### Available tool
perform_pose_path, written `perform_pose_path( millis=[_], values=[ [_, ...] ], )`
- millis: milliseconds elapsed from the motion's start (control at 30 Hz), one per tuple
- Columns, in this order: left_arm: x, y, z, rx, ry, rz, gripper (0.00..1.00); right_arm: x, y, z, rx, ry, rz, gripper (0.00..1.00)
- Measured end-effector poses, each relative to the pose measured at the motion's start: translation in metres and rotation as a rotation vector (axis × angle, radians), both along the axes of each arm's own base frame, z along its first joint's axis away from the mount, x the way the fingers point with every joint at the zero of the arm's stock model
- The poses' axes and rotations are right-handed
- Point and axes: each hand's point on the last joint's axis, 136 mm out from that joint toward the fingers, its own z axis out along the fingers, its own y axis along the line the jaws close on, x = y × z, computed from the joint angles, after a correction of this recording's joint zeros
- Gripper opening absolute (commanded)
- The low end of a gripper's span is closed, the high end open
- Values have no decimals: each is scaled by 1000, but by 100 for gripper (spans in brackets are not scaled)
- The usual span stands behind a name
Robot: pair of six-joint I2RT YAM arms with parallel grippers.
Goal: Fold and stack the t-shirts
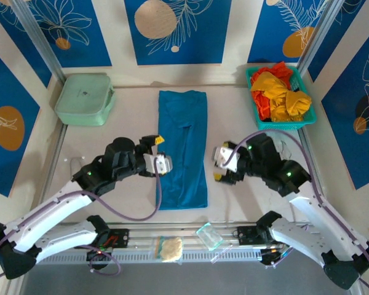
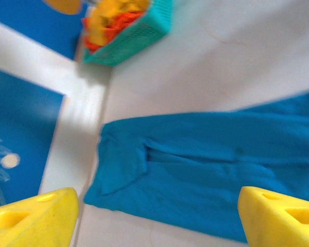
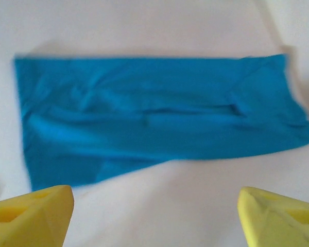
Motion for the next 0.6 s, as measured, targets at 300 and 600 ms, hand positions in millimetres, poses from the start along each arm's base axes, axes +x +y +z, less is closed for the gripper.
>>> perform_pose_path(
  millis=[300,600],
  values=[
    [-86,8,-87,305,112,-331,78,-58,4,-101,-263,104,307,80],
    [-112,22,-165,504,279,-437,71,-62,28,-157,-430,174,447,74]
  ],
)
